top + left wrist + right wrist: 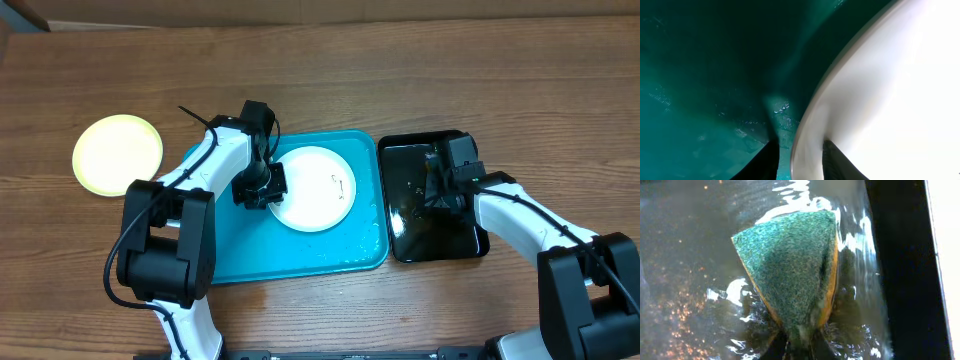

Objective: Clean dirty plates on tray and stack at the side
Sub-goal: 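Grasp the sponge with the right gripper and rub it in the basin water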

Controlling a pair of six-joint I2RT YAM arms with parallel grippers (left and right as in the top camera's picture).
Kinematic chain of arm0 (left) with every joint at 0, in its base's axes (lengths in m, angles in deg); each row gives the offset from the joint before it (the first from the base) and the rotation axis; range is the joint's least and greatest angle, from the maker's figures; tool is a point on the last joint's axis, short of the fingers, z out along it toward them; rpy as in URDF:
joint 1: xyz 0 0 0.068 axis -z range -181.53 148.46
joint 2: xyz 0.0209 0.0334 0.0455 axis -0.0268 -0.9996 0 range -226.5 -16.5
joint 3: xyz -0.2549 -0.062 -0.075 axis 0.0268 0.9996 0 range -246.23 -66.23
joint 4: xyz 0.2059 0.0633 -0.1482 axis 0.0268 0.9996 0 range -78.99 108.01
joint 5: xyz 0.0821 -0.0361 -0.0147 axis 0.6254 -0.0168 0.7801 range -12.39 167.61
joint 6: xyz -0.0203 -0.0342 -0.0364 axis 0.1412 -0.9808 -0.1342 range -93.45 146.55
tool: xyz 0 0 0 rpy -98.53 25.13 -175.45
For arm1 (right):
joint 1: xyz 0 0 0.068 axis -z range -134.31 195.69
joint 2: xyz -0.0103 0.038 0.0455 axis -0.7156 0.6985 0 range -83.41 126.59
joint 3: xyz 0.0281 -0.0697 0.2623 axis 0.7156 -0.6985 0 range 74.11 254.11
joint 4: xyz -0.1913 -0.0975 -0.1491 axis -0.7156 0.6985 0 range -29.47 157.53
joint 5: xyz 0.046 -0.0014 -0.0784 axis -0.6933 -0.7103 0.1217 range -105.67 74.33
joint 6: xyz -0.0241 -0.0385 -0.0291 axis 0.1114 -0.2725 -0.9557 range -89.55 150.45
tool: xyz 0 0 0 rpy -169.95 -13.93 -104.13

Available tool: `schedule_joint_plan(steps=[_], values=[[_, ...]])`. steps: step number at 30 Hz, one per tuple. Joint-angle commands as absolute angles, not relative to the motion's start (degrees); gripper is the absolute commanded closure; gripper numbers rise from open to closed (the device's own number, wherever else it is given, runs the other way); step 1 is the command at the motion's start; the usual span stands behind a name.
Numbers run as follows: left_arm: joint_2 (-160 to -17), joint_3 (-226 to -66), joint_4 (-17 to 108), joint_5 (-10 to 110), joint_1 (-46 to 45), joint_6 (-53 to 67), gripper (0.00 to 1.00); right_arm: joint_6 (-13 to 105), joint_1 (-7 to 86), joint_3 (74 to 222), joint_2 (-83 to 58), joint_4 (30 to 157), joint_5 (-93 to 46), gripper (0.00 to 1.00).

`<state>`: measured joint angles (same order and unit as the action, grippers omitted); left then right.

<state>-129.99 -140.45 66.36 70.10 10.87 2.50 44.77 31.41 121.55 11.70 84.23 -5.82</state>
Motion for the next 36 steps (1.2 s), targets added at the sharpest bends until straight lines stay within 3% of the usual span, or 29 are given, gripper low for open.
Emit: schedule_joint_plan(steps=[1, 3, 5, 10, 20, 21, 23, 25, 26, 29, 30, 31, 32, 34, 36], values=[[-132.3, -139.9, 66.2, 70.5, 11.3, 1.7, 0.69, 44.8, 31.6, 121.8, 12.1, 84.1, -4.2, 0.96], [-132.3, -139.9, 66.2, 70.5, 11.3, 1.7, 0.68, 44.8, 31.6, 123.2, 12.0, 84.7, -4.1, 0.46], [-132.3, -139.9, 66.2, 70.5, 11.3, 1.7, 0.68, 44.8, 31.6, 124.8, 12.1, 85.3, -4.2, 0.34], [-132.3, -139.9, 66.2, 70.5, 11.4, 1.7, 0.67, 44.6, 31.6, 125.9, 12.1, 83.8, -4.1, 0.27], [-132.3, -139.9, 66.5, 70.5, 11.3, 1.7, 0.67, 43.9, 31.6, 125.8, 17.9, 78.2, -4.2, 0.28], [-132.3, -139.9, 66.4, 70.5, 11.3, 1.7, 0.67, 43.9, 31.6, 125.8, 18.8, 77.2, -4.2, 0.35], [-132.3, -139.9, 66.4, 70.5, 11.3, 1.7, 0.68, 43.9, 31.6, 125.8, 19.3, 75.5, -4.1, 0.67], [-132.3, -139.9, 66.5, 70.5, 11.3, 1.7, 0.68, 43.9, 31.6, 126.3, 18.9, 74.7, -4.2, 0.91], [-132.3, -139.9, 66.5, 70.5, 11.3, 1.7, 0.68, 43.9, 31.6, 126.8, 18.5, 74.7, -4.2, 0.96], [-132.3, -139.9, 66.5, 70.5, 11.3, 1.7, 0.68, 43.9, 31.6, 128.0, 17.4, 75.8, -4.4, 0.96], [-132.3, -139.9, 66.5, 70.5, 11.3, 1.7, 0.68, 43.9, 31.6, 128.5, 16.9, 76.8, -4.4, 0.92], [-132.3, -139.9, 66.5, 70.5, 11.3, 1.7, 0.67, 43.9, 31.6, 128.8, 16.5, 77.7, -4.4, 0.54], [-132.3, -139.9, 66.4, 70.5, 11.3, 1.7, 0.66, 43.9, 31.6, 129.1, 16.0, 78.6, -4.4, 0.37], [-132.3, -139.9, 66.4, 70.5, 11.3, 1.7, 0.65, 43.9, 31.6, 129.4, 15.2, 80.3, -4.4, 0.29], [-132.3, -139.9, 66.4, 70.5, 11.3, 1.7, 0.64, 43.9, 31.6, 129.4, 14.9, 82.5, -4.8, 0.28]])
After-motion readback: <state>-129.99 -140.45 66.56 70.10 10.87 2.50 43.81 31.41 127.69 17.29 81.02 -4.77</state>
